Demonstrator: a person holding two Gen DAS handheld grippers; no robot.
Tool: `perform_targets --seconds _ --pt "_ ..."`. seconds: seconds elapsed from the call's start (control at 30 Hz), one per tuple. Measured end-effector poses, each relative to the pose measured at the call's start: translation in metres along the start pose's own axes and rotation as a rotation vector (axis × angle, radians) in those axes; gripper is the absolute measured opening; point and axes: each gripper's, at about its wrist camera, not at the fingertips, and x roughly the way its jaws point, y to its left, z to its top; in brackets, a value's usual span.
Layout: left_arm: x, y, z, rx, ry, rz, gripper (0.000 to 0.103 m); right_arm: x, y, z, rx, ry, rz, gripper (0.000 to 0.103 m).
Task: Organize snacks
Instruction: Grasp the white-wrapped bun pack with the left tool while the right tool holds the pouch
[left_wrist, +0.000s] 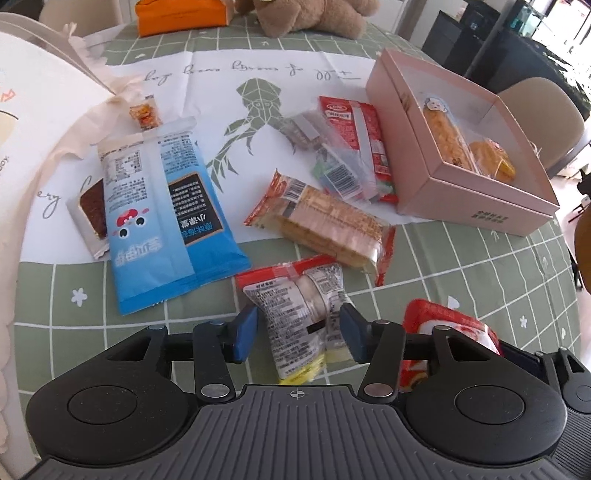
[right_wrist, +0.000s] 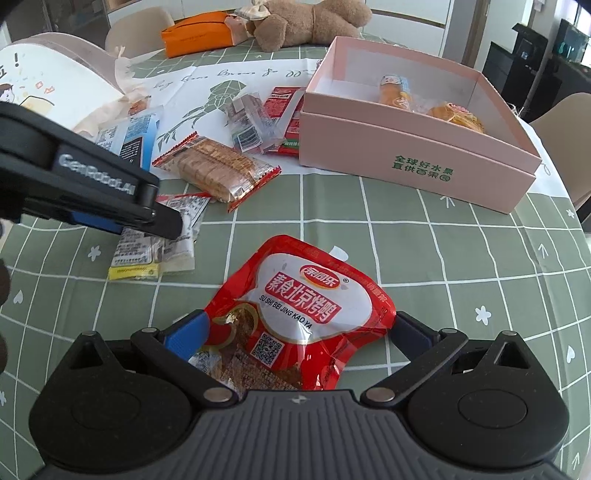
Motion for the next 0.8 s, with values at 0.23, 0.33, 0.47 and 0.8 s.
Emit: perform_targets --seconds 0.23,0.33,0.47,0.8 --pt "0.003 -0.008 0.006 0.001 0.001 0.011 0.052 -0.004 -0.031 -0.008 0.002 -0.009 0.001 0.103" --pt "0.004 -0.009 0.011 -0.066 -0.001 -0.018 0.052 -0.005 -0.042 -0.011 0.013 -0.019 -0.006 0.103" --pt "0.011 -0.01 0.017 -0.173 0.023 -0.069 0.052 -0.007 -0.044 -0.015 0.016 -0.036 -0.011 0.103" --pt "0.027 -0.06 0.013 0.018 0.005 0.007 0.065 -0.01 -0.041 -0.022 0.016 -0.073 -0.015 0.103"
